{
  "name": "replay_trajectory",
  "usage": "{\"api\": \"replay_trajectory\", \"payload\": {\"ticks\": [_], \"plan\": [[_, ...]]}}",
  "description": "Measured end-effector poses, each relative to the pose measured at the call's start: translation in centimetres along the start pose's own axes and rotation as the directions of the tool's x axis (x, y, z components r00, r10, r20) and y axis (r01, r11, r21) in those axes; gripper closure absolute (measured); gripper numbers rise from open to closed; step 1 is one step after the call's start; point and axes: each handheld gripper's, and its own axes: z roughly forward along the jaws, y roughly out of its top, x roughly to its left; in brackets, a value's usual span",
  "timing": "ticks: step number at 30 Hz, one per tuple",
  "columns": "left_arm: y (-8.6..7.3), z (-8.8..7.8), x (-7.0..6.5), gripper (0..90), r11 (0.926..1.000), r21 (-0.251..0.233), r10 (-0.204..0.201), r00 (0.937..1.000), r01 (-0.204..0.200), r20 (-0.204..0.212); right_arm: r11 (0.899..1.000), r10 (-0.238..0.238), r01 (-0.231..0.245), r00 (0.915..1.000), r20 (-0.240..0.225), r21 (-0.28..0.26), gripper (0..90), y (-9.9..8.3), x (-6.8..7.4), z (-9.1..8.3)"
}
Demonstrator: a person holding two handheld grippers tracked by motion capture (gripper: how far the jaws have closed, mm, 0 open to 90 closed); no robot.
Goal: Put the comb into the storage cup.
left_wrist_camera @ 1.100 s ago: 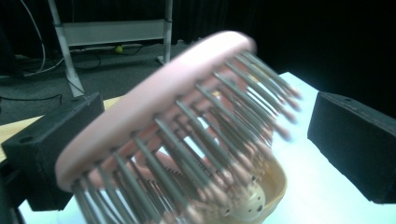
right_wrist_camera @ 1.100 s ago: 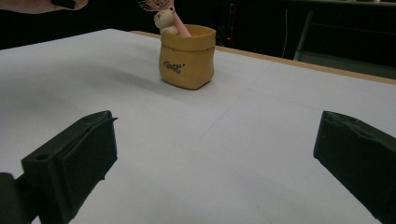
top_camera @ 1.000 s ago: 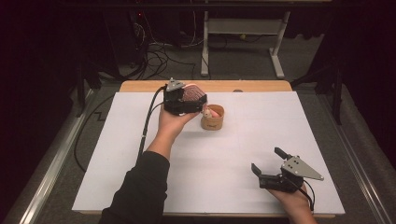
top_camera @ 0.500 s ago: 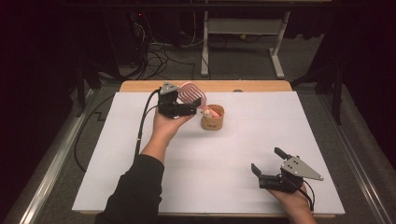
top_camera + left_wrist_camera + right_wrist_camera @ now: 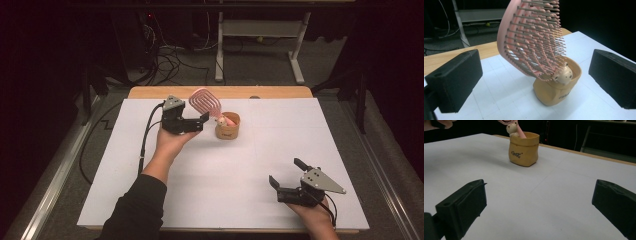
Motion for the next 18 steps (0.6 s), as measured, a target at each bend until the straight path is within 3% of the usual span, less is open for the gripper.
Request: {"api": "replay_trajectory", "payload": {"ticks": [18], "plan": [[-4.1,-3.7,-0.1,0.0,0.9997,-0.021,0.013,0.9997,-0.012,0.021,1.000,-0.002,0.002,0.9999,0.011,0.003,0.3,-0.1,-0.2,-0.2]]}}
